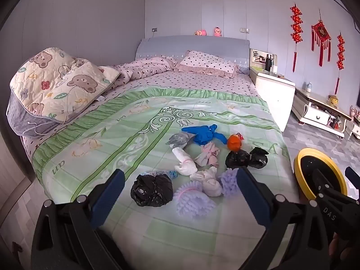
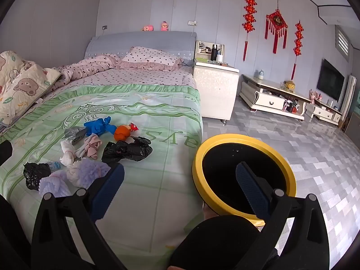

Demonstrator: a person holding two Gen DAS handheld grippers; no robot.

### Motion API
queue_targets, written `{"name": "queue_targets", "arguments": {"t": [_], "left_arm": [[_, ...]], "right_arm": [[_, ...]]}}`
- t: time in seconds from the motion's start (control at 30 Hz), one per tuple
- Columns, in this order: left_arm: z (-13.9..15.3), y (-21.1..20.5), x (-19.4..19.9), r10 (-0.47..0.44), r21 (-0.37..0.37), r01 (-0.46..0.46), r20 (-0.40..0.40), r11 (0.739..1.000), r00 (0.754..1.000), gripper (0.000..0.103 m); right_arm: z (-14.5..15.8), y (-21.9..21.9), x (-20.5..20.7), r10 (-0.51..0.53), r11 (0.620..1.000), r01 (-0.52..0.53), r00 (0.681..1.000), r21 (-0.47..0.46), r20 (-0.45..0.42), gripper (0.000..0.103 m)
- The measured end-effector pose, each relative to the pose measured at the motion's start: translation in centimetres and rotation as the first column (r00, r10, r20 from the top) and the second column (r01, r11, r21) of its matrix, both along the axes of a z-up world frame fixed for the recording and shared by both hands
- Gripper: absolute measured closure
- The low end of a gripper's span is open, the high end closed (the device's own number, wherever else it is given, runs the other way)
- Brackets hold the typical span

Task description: Collect trash

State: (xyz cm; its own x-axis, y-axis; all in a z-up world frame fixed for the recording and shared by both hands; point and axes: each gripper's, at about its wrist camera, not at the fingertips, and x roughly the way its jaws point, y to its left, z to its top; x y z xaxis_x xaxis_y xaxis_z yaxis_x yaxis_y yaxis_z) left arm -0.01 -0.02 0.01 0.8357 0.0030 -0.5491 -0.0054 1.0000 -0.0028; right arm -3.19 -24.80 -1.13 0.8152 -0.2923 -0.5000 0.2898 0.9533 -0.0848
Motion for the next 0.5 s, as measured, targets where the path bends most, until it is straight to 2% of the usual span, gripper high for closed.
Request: {"name": "queue_targets", "arguments": {"t": [0.17,0.5], "left_arm": [[0.10,-0.09,-0.18,0.006,0.016,-0.007,0.026,1.000,1.000,0.007],[0.13,-0.46,-0.38,0.003,0.018,-0.003,0.022,1.000,1.000,0.007]], "right_arm": [[-0.04,-0.07,0.12,0.000,1.000,0.000,1.000,0.009,-0.013,0.008],[-0.03,-0.11,0.19,0.000,1.000,0.000,1.000,0.008,-0.015,0.008]]}}
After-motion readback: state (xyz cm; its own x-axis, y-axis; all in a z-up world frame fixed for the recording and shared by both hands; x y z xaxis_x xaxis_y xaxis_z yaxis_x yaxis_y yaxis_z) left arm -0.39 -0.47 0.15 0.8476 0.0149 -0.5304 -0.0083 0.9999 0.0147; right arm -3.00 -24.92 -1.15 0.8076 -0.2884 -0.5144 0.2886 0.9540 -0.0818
